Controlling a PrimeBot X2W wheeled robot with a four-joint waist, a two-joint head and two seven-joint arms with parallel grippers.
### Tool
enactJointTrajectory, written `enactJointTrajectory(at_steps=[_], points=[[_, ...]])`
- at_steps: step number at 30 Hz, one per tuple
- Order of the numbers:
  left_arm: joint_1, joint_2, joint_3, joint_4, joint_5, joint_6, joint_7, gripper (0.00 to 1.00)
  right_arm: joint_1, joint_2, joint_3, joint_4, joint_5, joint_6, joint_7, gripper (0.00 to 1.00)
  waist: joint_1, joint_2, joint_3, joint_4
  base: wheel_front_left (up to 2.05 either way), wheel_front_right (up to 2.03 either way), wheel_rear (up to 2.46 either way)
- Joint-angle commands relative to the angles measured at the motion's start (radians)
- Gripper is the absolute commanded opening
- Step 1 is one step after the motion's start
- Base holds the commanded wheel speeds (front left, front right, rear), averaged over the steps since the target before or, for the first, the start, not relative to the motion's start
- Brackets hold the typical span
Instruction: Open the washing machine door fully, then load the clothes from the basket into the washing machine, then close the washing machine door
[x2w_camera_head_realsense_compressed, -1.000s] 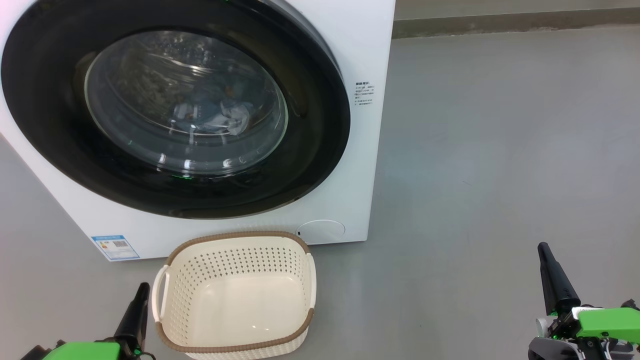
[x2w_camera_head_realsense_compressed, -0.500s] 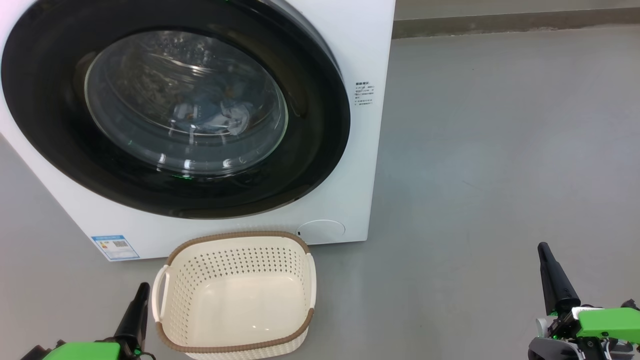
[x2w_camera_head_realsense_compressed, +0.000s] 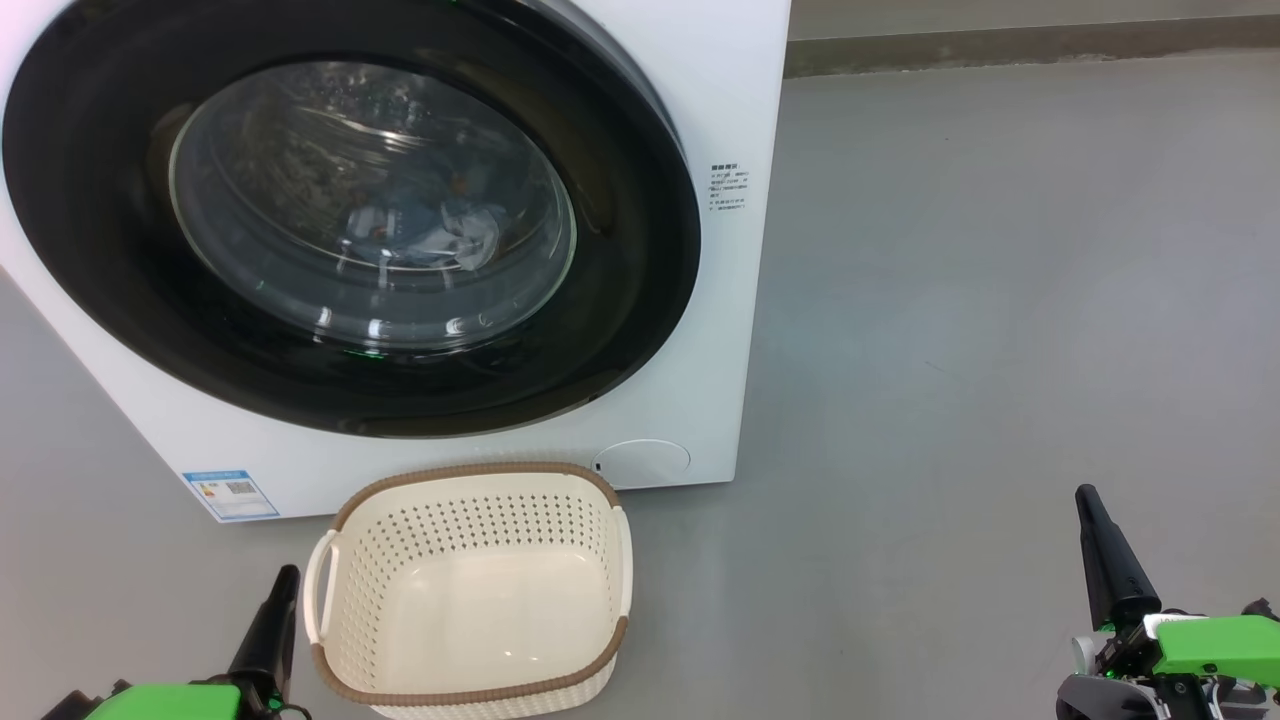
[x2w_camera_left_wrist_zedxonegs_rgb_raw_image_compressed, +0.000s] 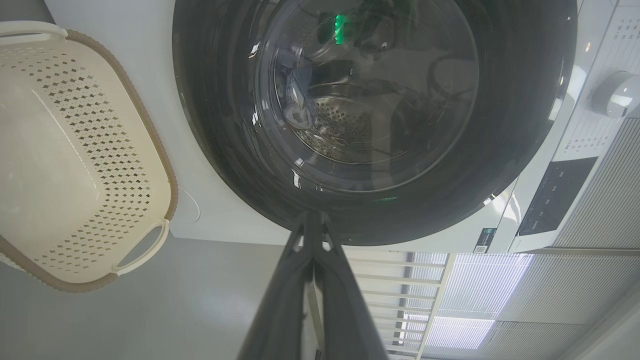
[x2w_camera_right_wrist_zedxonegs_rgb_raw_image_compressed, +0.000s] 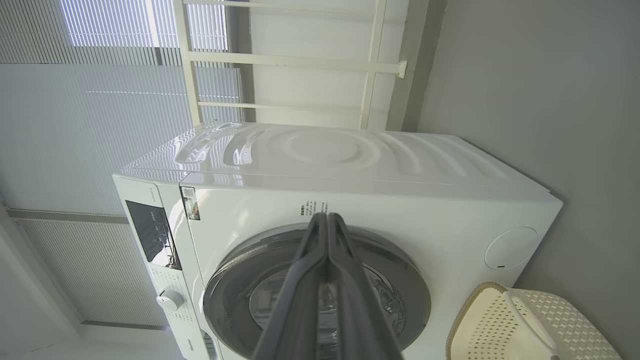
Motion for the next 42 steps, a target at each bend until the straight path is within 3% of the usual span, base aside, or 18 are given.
enactJointTrajectory(at_steps=[1, 42], points=[[-0.048, 0.011, 0.035, -0.028, -0.007, 0.001, 0.004, 0.0, -0.029, -0.004, 0.017, -0.031, 0.011, 0.001, 0.009, 0.0, 0.0, 0.0, 0.0, 0.0, 0.0, 0.0, 0.0], [-0.048, 0.011, 0.035, -0.028, -0.007, 0.001, 0.004, 0.0, -0.029, -0.004, 0.017, -0.031, 0.011, 0.001, 0.009, 0.0, 0.0, 0.0, 0.0, 0.0, 0.0, 0.0, 0.0]])
